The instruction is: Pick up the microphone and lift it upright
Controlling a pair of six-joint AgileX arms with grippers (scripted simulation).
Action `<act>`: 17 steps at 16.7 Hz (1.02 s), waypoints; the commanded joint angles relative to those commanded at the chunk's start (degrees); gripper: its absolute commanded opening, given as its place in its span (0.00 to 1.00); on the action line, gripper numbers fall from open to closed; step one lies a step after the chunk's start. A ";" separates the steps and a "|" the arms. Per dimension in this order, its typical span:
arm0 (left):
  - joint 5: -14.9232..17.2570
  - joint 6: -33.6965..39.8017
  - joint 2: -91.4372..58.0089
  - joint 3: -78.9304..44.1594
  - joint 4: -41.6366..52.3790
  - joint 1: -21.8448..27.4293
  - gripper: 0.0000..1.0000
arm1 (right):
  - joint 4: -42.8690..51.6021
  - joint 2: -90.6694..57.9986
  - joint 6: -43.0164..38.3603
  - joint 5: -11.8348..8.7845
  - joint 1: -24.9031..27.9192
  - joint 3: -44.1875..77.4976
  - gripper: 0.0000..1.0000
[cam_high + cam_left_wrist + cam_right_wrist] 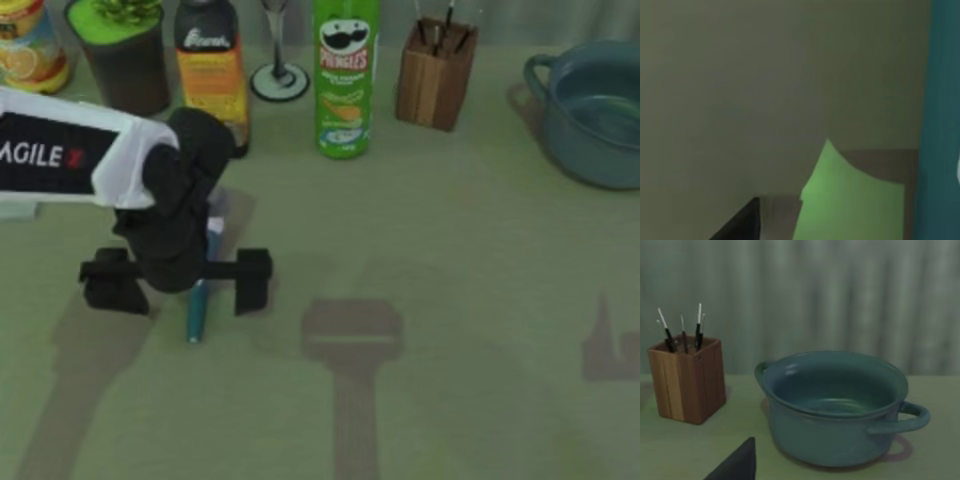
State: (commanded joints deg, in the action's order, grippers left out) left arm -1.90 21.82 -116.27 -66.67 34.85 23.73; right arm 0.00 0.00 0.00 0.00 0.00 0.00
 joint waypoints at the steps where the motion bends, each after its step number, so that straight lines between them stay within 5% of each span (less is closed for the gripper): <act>1: 0.01 -0.06 -1.18 0.69 -1.74 -0.04 1.00 | 0.00 0.00 0.00 0.00 0.00 0.00 1.00; 6: 0.03 -0.12 -2.43 1.38 -3.42 -0.08 1.00 | 0.00 0.00 0.00 0.00 0.00 0.00 1.00; 17: 0.03 -0.12 -2.43 1.38 -3.42 -0.08 0.17 | 0.00 0.00 0.00 0.00 0.00 0.00 1.00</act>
State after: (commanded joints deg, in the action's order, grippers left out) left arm -1.87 21.71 -118.70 -65.29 31.44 23.65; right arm 0.00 0.00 0.00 0.00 0.00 0.00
